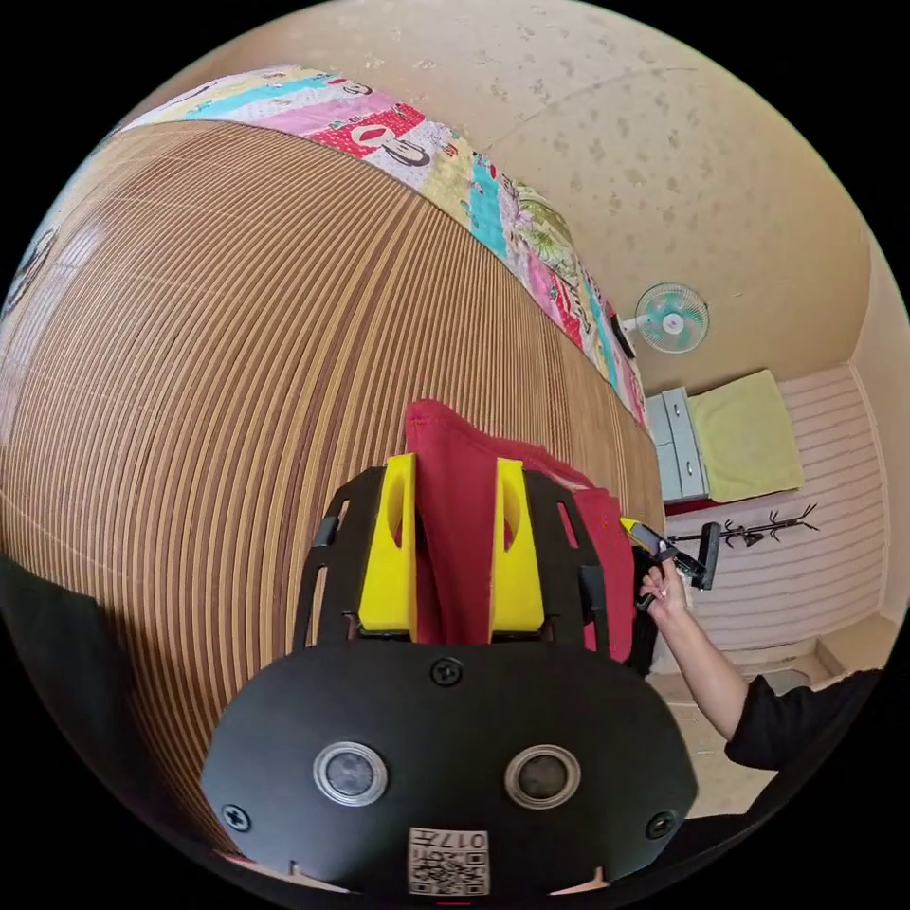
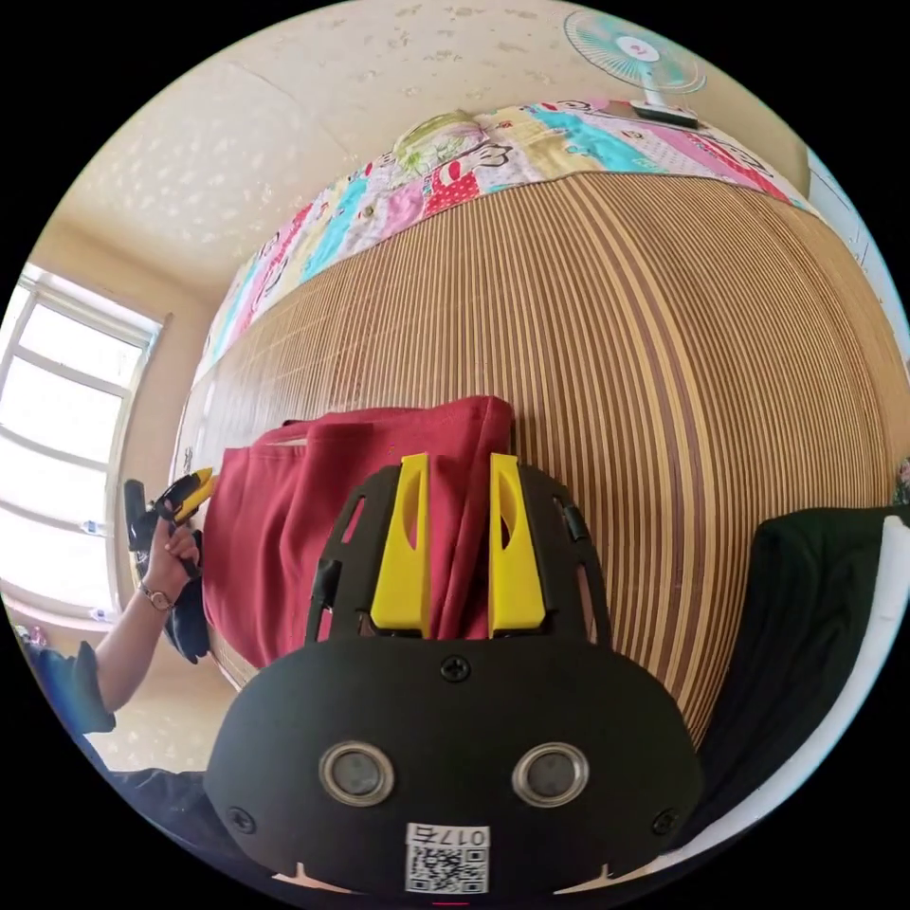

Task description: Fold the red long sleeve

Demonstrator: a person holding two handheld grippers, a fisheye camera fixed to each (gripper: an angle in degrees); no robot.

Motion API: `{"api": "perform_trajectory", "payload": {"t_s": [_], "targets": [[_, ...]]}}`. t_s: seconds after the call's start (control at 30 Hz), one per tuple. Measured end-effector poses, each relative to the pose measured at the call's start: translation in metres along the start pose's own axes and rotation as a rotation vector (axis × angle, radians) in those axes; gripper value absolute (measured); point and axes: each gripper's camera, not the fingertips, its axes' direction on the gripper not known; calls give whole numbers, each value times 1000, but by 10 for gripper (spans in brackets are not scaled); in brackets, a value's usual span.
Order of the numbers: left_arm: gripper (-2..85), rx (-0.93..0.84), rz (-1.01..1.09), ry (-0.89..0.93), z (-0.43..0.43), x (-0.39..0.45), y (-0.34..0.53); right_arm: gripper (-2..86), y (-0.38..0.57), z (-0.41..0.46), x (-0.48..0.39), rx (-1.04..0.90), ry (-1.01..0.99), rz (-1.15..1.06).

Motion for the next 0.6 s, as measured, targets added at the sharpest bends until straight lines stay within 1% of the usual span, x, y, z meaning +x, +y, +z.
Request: {"api": "perform_trajectory", "payload": {"t_s": [0.03,0.1,0.13,0.17,0.2,0.23,0.27,0.33,0.4,0.53,0.6], "targets": [[76,0,3,-12,3,1,1,59,2,-2,-9,41,7,0],[37,54,-15,67,-3,-2,9,45,9,-13,-20,129,27,16],[33,81,-26,88,-8,-3,12,40,16,-22,-26,194,62,33],[25,166,-39,126,-22,-5,20,37,21,-27,-27,251,84,74],[20,227,-75,178,-29,-12,26,36,23,-27,-26,268,71,96],[17,232,-100,205,-28,-16,27,35,21,-19,-20,261,35,139],[16,207,-139,234,-20,-25,26,34,14,-4,-15,207,43,183],[17,144,-160,178,-3,-29,23,34,3,20,-15,136,83,191],[27,92,-102,115,9,-20,18,36,-8,32,-20,105,89,180],[58,134,-14,124,-13,-4,24,47,-22,20,-54,88,147,79],[105,173,-30,146,-39,-2,48,58,-20,4,-72,114,195,36]]}}
